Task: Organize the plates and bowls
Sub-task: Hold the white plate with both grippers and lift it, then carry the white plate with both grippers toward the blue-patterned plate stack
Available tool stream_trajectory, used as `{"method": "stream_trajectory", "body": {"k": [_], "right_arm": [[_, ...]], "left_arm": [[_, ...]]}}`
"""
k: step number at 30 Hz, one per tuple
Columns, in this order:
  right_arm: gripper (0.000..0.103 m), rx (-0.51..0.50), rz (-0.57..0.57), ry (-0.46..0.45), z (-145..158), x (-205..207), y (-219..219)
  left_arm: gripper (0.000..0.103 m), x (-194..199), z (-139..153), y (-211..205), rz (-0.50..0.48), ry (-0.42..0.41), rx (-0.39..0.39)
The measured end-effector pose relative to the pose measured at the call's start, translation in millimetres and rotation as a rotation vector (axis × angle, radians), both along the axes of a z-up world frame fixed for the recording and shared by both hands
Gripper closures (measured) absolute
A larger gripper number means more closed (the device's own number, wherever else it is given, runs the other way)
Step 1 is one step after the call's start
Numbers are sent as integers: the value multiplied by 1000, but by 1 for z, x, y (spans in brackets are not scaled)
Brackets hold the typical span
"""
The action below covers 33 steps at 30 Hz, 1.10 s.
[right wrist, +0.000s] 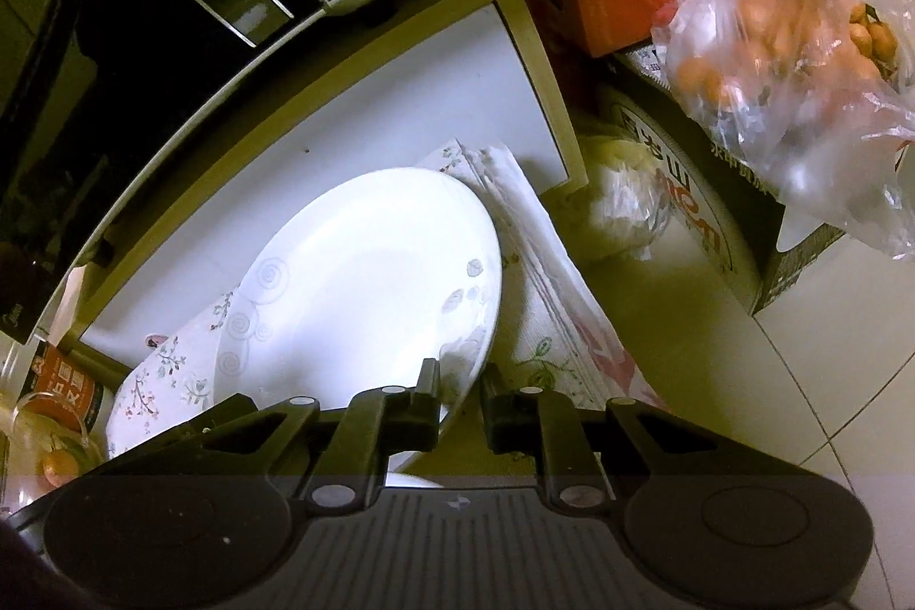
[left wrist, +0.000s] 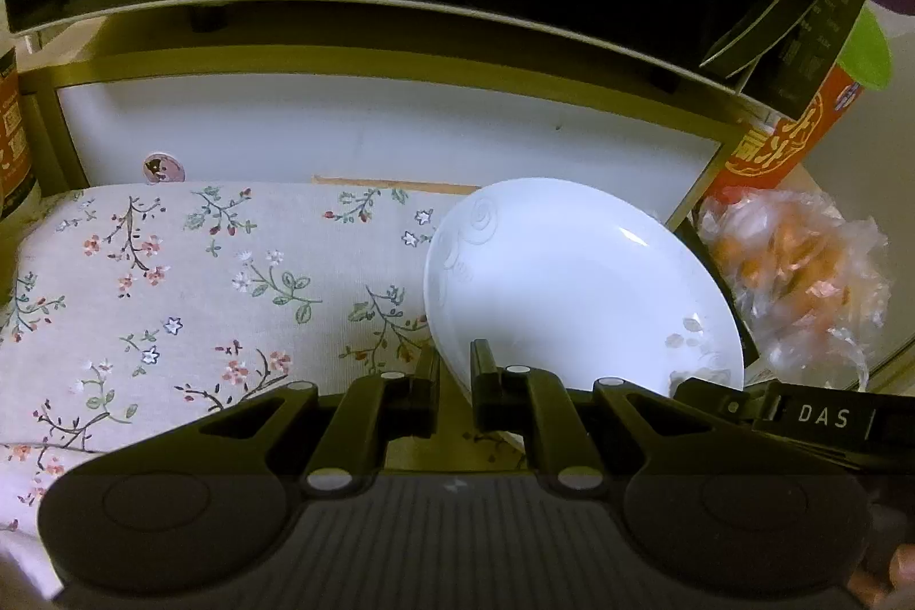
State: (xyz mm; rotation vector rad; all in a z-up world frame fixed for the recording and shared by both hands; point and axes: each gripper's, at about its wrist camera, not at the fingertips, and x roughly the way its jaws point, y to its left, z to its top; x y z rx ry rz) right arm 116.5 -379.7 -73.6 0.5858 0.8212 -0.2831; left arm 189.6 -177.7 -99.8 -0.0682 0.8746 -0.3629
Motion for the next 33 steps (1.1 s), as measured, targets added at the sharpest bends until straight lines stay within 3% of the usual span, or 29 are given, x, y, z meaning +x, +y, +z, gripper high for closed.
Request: {"method": "stream_trajectory", "body": {"k": [19, 28, 33], "right_arm": [[89, -16, 5, -76, 40, -10, 1], [89, 30, 11, -16, 59, -28, 7], [89, 1, 37, -46, 92, -45, 29]], "left_arm": [[93, -19, 38, 7, 9, -43, -50], [93, -47, 67, 22, 19, -36, -49], [94, -66, 91, 40, 32, -52, -70]]}}
